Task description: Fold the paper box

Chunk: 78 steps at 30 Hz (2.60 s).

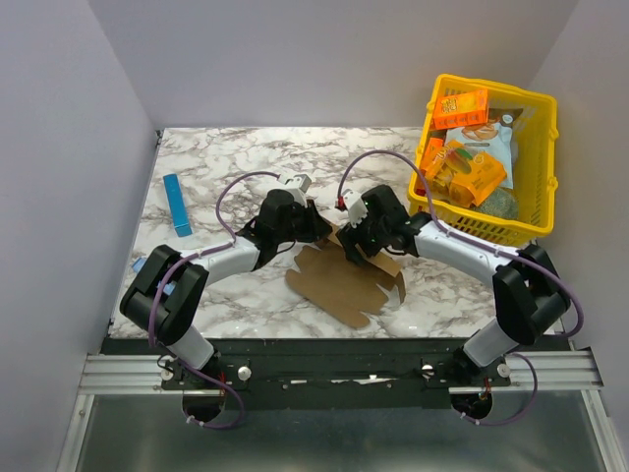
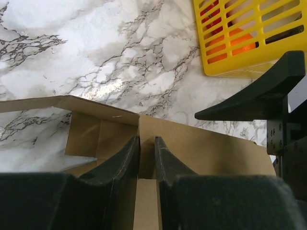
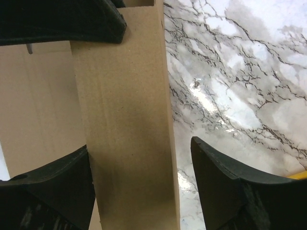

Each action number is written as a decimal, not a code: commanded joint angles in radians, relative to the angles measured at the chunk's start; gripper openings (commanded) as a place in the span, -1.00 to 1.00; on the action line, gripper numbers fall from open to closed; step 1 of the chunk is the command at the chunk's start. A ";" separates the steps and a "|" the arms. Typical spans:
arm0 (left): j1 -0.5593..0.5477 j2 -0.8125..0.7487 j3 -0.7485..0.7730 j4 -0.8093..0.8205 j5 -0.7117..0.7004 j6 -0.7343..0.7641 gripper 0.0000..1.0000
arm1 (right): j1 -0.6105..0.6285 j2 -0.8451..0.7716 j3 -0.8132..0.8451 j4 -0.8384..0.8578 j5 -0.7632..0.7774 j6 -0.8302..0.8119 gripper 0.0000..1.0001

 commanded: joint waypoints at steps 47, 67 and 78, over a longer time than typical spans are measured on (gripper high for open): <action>0.038 0.061 0.088 0.037 0.106 -0.032 0.44 | 0.000 0.053 -0.054 0.112 0.021 -0.143 0.04; 0.037 0.109 0.041 0.055 0.117 0.061 -0.32 | -0.030 0.011 0.047 0.018 -0.156 -0.007 0.64; 0.037 0.111 0.024 0.073 0.086 0.093 -0.37 | -0.110 -0.041 0.075 -0.046 -0.190 0.062 0.84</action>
